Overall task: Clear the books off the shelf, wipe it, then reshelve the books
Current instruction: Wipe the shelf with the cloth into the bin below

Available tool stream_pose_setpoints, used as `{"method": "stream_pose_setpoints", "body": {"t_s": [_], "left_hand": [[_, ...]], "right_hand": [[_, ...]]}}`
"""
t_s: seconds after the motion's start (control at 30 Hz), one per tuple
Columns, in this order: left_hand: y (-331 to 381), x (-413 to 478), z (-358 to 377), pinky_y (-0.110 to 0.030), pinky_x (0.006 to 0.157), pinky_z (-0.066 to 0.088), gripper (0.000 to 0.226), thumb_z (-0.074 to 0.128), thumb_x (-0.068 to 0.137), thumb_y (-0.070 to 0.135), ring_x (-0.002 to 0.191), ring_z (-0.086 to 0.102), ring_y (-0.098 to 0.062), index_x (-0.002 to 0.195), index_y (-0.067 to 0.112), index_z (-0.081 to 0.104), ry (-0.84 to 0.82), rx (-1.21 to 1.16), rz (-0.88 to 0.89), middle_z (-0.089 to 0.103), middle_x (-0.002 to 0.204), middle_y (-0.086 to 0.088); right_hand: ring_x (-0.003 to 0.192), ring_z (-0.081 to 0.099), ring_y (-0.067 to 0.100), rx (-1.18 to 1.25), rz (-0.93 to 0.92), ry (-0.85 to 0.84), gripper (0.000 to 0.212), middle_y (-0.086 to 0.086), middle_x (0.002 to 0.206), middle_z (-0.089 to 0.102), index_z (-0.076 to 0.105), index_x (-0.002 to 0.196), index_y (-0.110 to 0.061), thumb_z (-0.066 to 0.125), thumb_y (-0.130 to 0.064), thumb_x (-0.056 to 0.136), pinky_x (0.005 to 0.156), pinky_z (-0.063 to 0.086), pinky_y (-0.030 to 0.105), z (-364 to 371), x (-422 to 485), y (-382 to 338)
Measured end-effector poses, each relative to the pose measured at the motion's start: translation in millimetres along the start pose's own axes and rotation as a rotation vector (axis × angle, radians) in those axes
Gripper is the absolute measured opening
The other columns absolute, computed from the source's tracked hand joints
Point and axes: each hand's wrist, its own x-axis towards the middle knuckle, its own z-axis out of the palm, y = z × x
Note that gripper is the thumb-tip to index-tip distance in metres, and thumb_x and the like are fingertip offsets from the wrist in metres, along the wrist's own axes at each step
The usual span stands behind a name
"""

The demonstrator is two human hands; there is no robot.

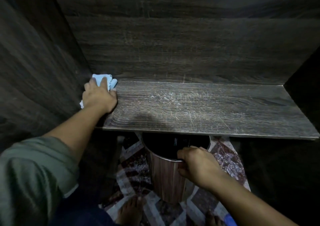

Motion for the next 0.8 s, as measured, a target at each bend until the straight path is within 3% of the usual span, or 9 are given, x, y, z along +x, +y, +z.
{"method": "stream_pose_setpoints", "body": {"t_s": [0.13, 0.2, 0.27, 0.33, 0.43, 0.6, 0.73, 0.8], "left_hand": [[20.3, 2.5, 1.3, -0.046, 0.104, 0.031, 0.06, 0.034, 0.092, 0.054, 0.129, 0.033, -0.037, 0.145, 0.027, 0.038, -0.053, -0.006, -0.081, 0.034, 0.15, -0.012], [38.2, -8.3, 5.5, -0.043, 0.102, 0.033, 0.061, 0.026, 0.085, 0.054, 0.127, 0.039, -0.031, 0.139, 0.032, 0.043, -0.032, 0.041, 0.065, 0.045, 0.142, -0.008], [60.4, -27.7, 14.3, -0.039, 0.099, 0.033, 0.054, 0.035, 0.086, 0.044, 0.123, 0.046, -0.027, 0.138, 0.032, 0.047, 0.008, -0.009, 0.277, 0.052, 0.138, -0.005], [79.7, -49.2, 16.9, -0.035, 0.098, 0.036, 0.049, 0.045, 0.091, 0.034, 0.117, 0.049, -0.027, 0.14, 0.035, 0.047, 0.023, -0.148, 0.374, 0.052, 0.14, 0.0], [79.6, -59.3, 7.1, -0.034, 0.095, 0.038, 0.05, 0.048, 0.093, 0.022, 0.11, 0.05, -0.031, 0.142, 0.034, 0.045, 0.109, -0.337, 0.325, 0.057, 0.133, -0.003], [27.4, -9.2, -13.4, -0.045, 0.082, 0.037, 0.042, 0.048, 0.094, 0.02, 0.11, 0.046, -0.039, 0.136, 0.024, 0.051, 0.38, -0.009, 0.093, 0.051, 0.126, -0.017], [4.6, 11.6, 0.2, -0.047, 0.1, 0.034, 0.05, 0.048, 0.096, 0.034, 0.125, 0.034, -0.039, 0.135, 0.004, 0.042, 0.077, 0.064, 0.079, 0.036, 0.138, -0.022], [9.0, 15.1, 4.0, -0.046, 0.104, 0.031, 0.058, 0.047, 0.094, 0.04, 0.126, 0.034, -0.039, 0.137, 0.002, 0.037, 0.021, -0.007, 0.009, 0.035, 0.139, -0.023]], "right_hand": [[0.113, 0.053, 0.02, -0.004, 0.0, -0.01, 0.025, -0.003, 0.109, 0.061, 0.059, 0.102, -0.022, 0.061, -0.033, 0.08, 0.088, 0.04, 0.029, 2.0, 0.8, -2.0], [0.115, 0.052, 0.019, -0.019, 0.001, -0.022, 0.028, -0.003, 0.112, 0.062, 0.06, 0.107, -0.022, 0.061, -0.033, 0.081, 0.09, 0.039, 0.029, 2.3, 1.8, -3.1], [0.115, 0.052, 0.019, -0.026, -0.002, -0.025, 0.032, -0.003, 0.113, 0.062, 0.061, 0.11, -0.023, 0.061, -0.034, 0.08, 0.091, 0.04, 0.029, 3.4, 3.9, -4.0], [0.114, 0.054, 0.02, -0.028, -0.009, -0.013, 0.032, -0.003, 0.112, 0.063, 0.062, 0.109, -0.023, 0.061, -0.034, 0.078, 0.089, 0.041, 0.03, 5.9, 6.1, -5.2], [0.113, 0.055, 0.021, -0.023, -0.017, 0.001, 0.03, -0.003, 0.109, 0.064, 0.062, 0.104, -0.022, 0.063, -0.033, 0.077, 0.087, 0.042, 0.03, 7.9, 7.7, -7.2], [0.112, 0.054, 0.018, -0.004, -0.015, 0.001, 0.024, -0.005, 0.107, 0.063, 0.062, 0.102, -0.023, 0.063, -0.031, 0.079, 0.086, 0.039, 0.028, 5.5, 5.4, -7.7], [0.111, 0.055, 0.019, -0.004, -0.005, -0.008, 0.022, -0.005, 0.105, 0.062, 0.061, 0.099, -0.023, 0.064, -0.031, 0.079, 0.086, 0.04, 0.029, 3.2, 3.2, -5.4], [0.114, 0.053, 0.018, -0.016, 0.0, -0.019, 0.025, -0.005, 0.109, 0.061, 0.061, 0.103, -0.024, 0.064, -0.033, 0.08, 0.089, 0.039, 0.029, 1.7, 2.6, -5.4]]}}
